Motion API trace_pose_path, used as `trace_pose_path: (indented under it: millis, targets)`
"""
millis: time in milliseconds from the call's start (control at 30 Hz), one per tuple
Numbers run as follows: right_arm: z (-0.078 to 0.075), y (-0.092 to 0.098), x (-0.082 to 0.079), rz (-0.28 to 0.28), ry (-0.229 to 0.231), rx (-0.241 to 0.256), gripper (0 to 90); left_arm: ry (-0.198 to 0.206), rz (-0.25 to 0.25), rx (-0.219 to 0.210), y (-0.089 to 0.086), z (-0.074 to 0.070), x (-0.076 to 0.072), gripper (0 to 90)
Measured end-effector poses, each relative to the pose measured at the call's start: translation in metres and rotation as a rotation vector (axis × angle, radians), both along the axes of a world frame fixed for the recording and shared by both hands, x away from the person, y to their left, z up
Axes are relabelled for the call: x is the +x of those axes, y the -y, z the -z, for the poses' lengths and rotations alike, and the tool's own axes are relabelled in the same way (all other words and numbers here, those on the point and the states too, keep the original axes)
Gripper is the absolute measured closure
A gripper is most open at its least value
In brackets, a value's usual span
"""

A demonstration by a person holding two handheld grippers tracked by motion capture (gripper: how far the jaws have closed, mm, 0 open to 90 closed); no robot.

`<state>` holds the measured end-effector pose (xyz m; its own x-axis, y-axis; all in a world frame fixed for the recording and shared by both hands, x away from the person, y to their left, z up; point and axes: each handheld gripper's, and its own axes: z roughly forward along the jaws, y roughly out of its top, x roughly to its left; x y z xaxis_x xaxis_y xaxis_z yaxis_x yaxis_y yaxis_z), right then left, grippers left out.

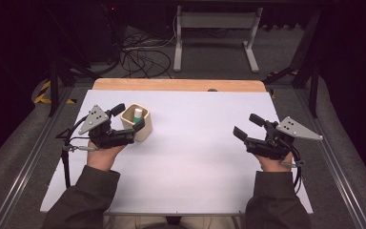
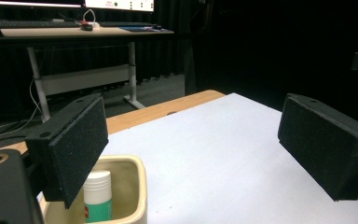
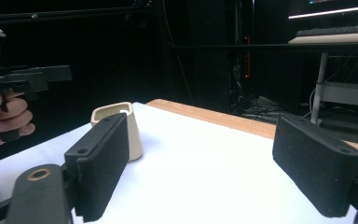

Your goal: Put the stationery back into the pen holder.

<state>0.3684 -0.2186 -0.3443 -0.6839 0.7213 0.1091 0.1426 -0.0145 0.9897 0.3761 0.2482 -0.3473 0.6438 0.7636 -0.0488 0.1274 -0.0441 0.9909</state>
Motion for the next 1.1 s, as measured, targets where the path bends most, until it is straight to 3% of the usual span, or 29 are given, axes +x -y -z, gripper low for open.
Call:
trace_pose_path:
  millis: [200,1100]
  targets:
    - [0.001,0.000,0.000,0.001,-0.002,-0.006,19.4,0.003,0.010,-0.018,-0.004,-0.001,-0.008,7.2]
    - [0.004,0.004,-0.001,0.019,-0.010,-0.003,19.2,-0.007,0.029,-0.019,-0.026,0.008,-0.031,5.2]
